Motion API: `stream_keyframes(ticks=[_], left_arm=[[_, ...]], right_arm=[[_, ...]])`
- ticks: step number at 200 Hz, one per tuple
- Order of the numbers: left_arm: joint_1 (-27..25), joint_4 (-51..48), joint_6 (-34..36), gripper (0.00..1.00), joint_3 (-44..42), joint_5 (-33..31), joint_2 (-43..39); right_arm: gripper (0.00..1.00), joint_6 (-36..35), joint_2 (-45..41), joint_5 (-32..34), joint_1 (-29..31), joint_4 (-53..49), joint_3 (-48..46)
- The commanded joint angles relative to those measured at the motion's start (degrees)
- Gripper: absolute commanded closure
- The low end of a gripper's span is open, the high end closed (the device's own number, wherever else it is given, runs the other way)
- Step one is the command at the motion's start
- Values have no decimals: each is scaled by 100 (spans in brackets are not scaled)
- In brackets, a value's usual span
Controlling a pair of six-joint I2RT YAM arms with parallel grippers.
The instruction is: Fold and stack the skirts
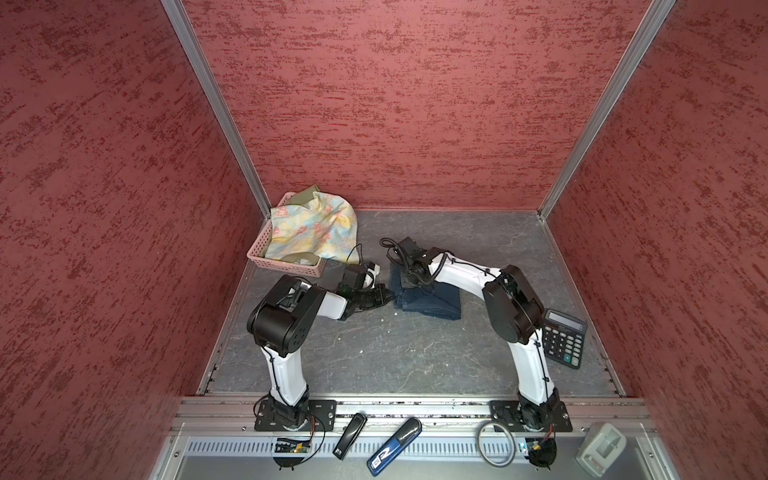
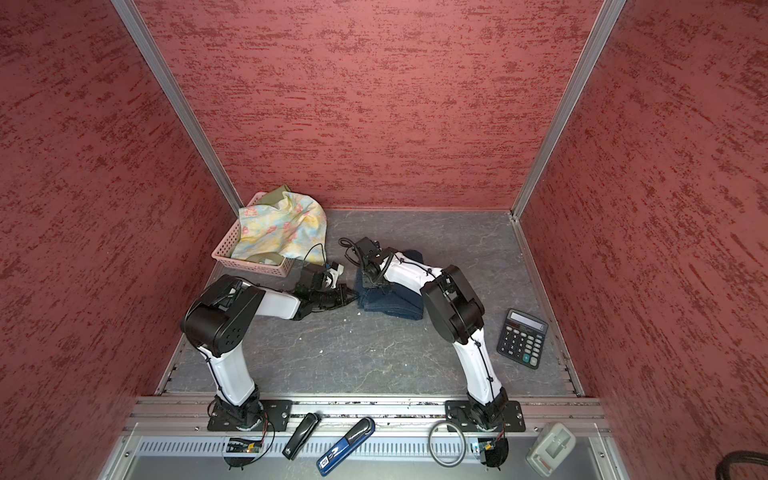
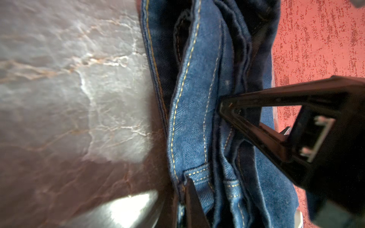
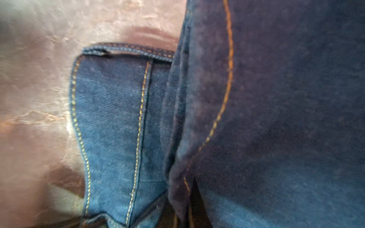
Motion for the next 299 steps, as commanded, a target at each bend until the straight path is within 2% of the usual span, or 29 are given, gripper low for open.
stream_keyframes(ticks=[1, 47, 87, 191, 237, 295, 299], left_arm=[[-38, -624, 147, 95, -174, -302, 159], [-37, -615, 147, 95, -155, -284, 186], [-37, -602, 149, 95, -144, -267, 185], [-37, -670, 159, 95, -34, -249, 187], [-38, -667, 147, 95, -58, -242, 153], [10, -683, 141, 96, -128, -214, 21], [15, -692, 142, 95, -132, -219, 5]], right_arm=[[100, -164, -561, -245, -159, 527, -273], [100, -284, -1426, -830, -449, 1434, -1258], [100, -287, -1654, -1174, -582, 1670, -1478], [100, -375, -1541, -1898, -395, 1486, -899], [100, -637, -1105, -2119, -266, 1160, -712], [100, -691, -616, -2356, -194, 1215, -725], [94, -698, -597, -2357, -192, 1217, -702]])
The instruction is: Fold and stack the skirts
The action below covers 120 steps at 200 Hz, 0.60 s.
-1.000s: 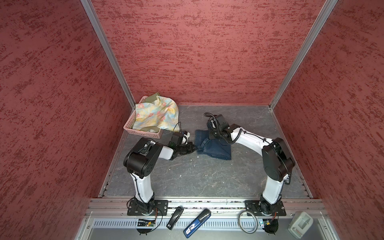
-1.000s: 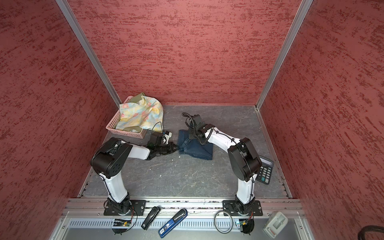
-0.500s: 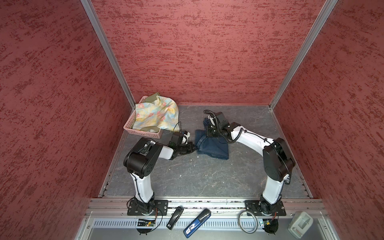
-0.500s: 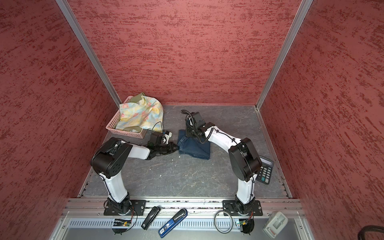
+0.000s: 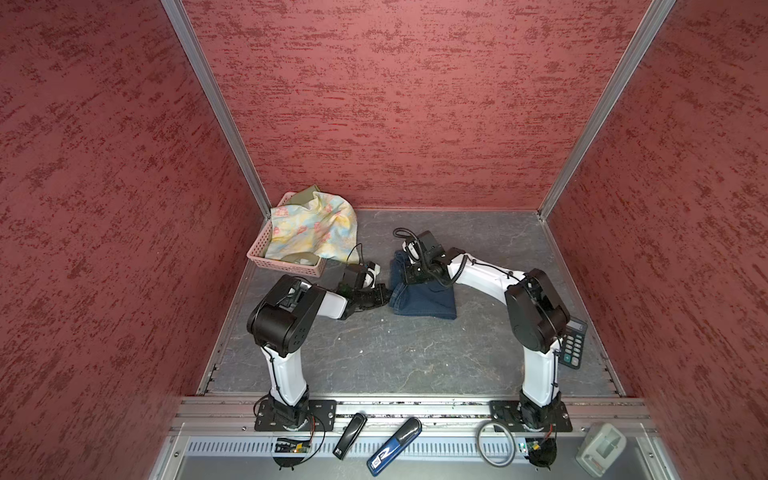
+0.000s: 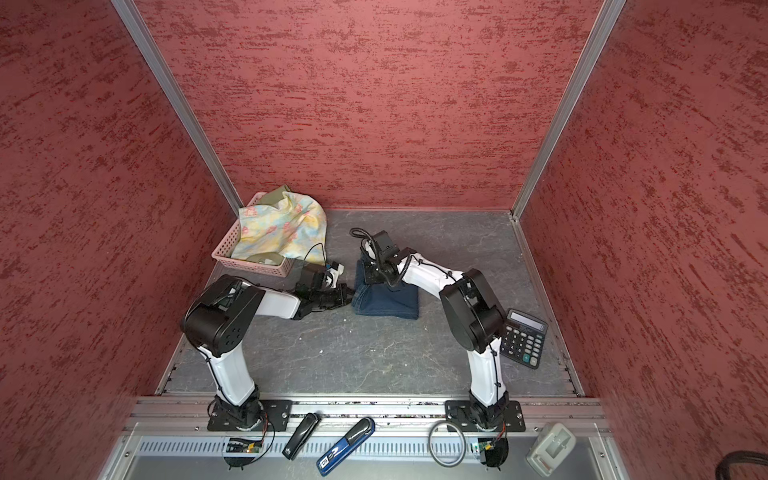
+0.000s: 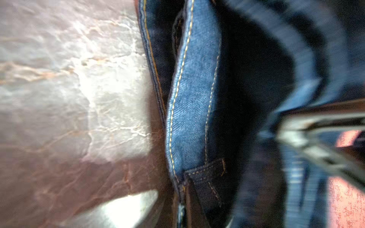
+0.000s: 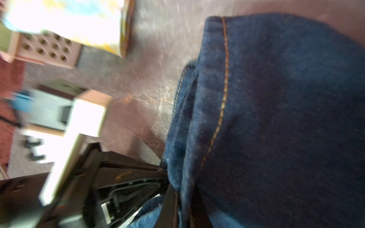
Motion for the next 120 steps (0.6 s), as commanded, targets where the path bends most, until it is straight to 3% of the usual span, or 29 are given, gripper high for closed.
stream_keyframes(ticks=[1, 16, 23, 31, 44, 56, 77, 100, 120], left_arm=[[10, -623, 102, 95, -164, -223, 12], [45, -695, 97, 95, -169, -232, -75], [79, -758, 82, 91, -183, -232, -147], [134, -855, 71, 80, -191, -219, -266], [213, -1169, 109, 52, -190, -304, -582], [290, -1557, 178, 36, -146, -459, -960], [372, -2338, 263, 23, 18, -942, -1702], [396, -3089, 286, 15, 280, -1591, -2405], [134, -3364, 502, 10, 580, -1904, -2729]], right_arm=[[92, -101, 86, -241, 55, 2, 146], [59, -86, 51, -240, 56, 52, 227], [49, -74, -4, -235, 54, 46, 294], [39, -81, -106, -235, 52, 46, 372], [25, -82, -328, -115, 39, 41, 477], [18, -82, -571, -32, 5, 87, 501], [15, 6, -887, 393, -126, -53, 473], [12, 181, -1202, 948, -373, -270, 156], [11, 452, -1440, 894, -802, -200, -421]])
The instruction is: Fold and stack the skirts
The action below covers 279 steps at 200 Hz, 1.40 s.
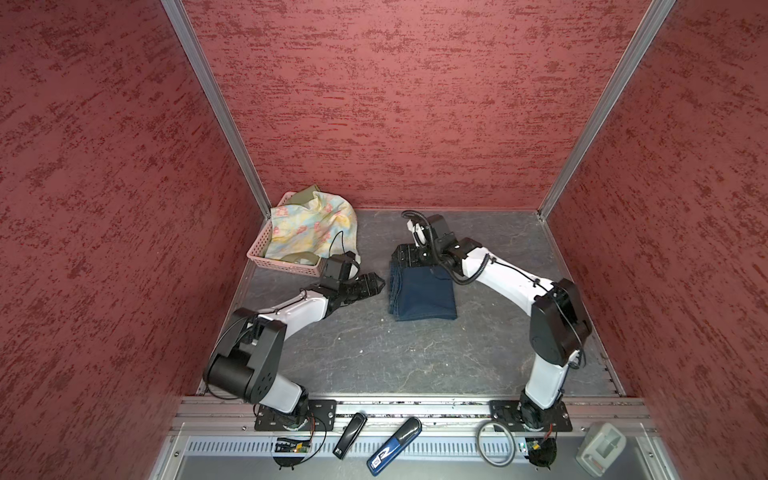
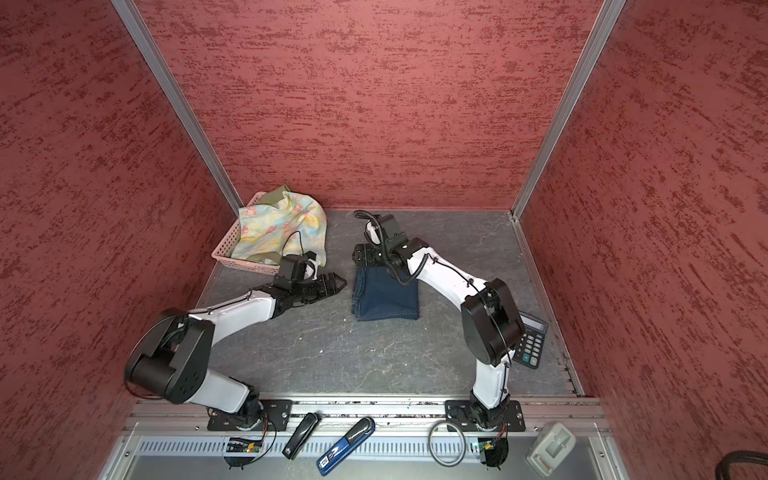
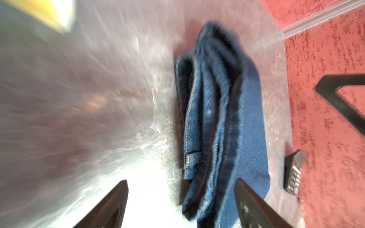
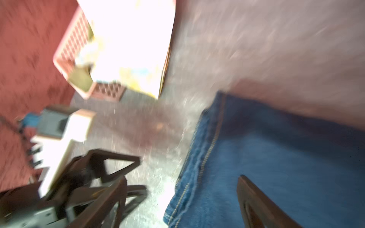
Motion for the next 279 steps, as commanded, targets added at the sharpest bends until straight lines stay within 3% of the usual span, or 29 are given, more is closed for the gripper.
stream_keyframes(ticks=[1, 38, 61, 103, 213, 247, 279], left_arm=[[-255, -812, 316, 10, 420, -708, -347], [-1298, -1729, 1195, 10, 1850, -1005, 745], [-1582, -2105, 1372, 10, 2516, -1166, 1472], [-1395, -2393, 1362, 12, 2951, -1204, 2037], [-813, -2362, 1283, 28, 2772, -1040, 2974], [-712, -2259, 1230, 37, 2779, -942, 3144], [-712, -2268, 1239, 43, 2956, -854, 3298]], right_arm=[[11, 360, -243, 395, -483, -211, -615], [10, 651, -675, -20, -1192, 585, -1925], [11, 595, -608, -233, -1464, 889, -2347], [12, 611, -260, -752, -1487, 1299, -2451], [17, 404, 463, -1297, -1487, 2045, -2547], [28, 485, 664, -1595, -1489, 2418, -2578], [55, 537, 830, -1780, -1487, 2672, -2520]])
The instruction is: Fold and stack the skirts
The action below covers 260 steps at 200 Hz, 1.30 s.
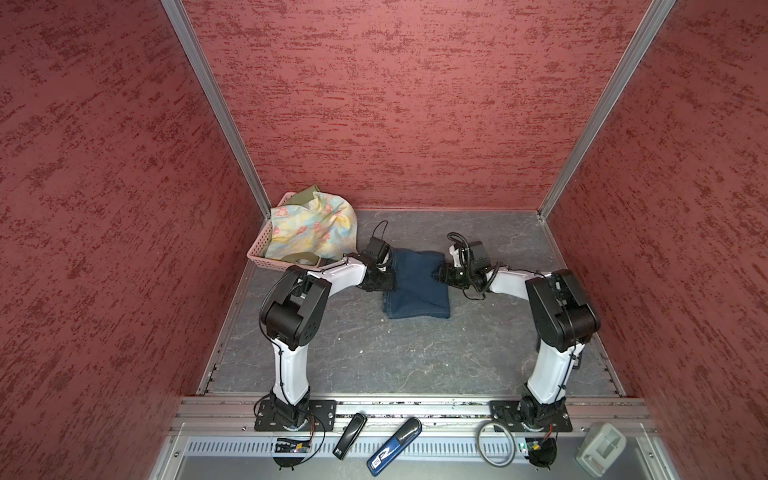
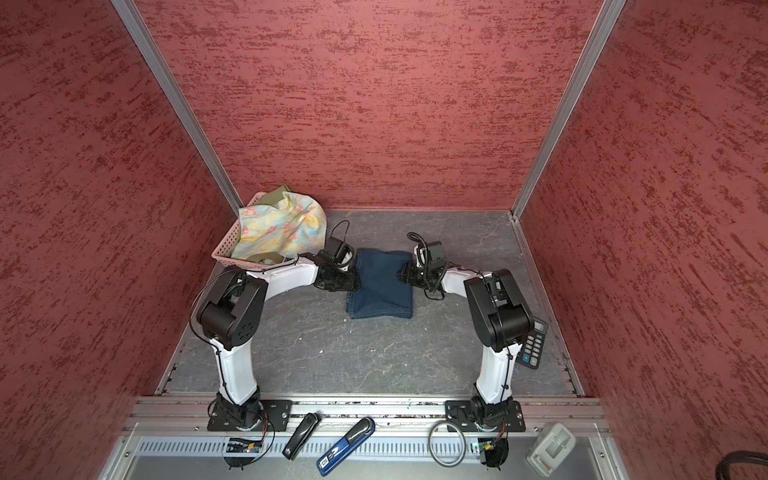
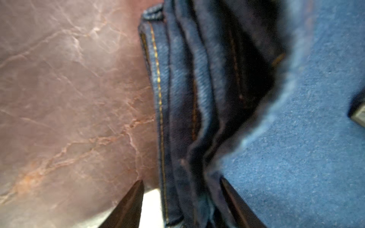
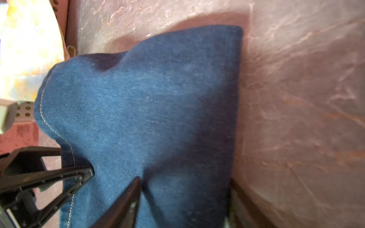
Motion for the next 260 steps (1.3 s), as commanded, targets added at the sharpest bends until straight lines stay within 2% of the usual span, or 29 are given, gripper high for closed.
stream_keyframes(ticks=[1, 38, 83, 99, 126, 148, 203, 223, 260], left_arm=[[28, -78, 2, 43, 43, 45, 354], [26, -124, -7, 44, 322, 115, 496], [95, -118, 10, 42, 571, 166, 335], [186, 112, -93, 34, 498, 349, -13], [458, 870, -465, 19, 103, 1085, -702], [463, 839, -448, 12, 87, 1107, -1095], [378, 772, -523, 12, -228, 1035, -1762], [342, 789, -584, 13, -352, 1025, -1912], [246, 753, -598, 15, -408, 971, -2020]], right_arm=[[55, 69, 209, -332, 21, 287, 33], [100, 302, 265, -392, 24, 827, 31], [100, 606, 298, 25, 0, 1010, 213], [100, 720, 282, 255, -86, 999, 326], [100, 1015, 304, 720, -415, 815, 621], [100, 1310, 404, 938, -840, 743, 856], [100, 1912, 531, 1784, -2048, 876, 1231], [100, 2369, 607, 2008, -2456, 1128, 1222], [100, 3070, 654, 2943, -2816, 1383, 1155]])
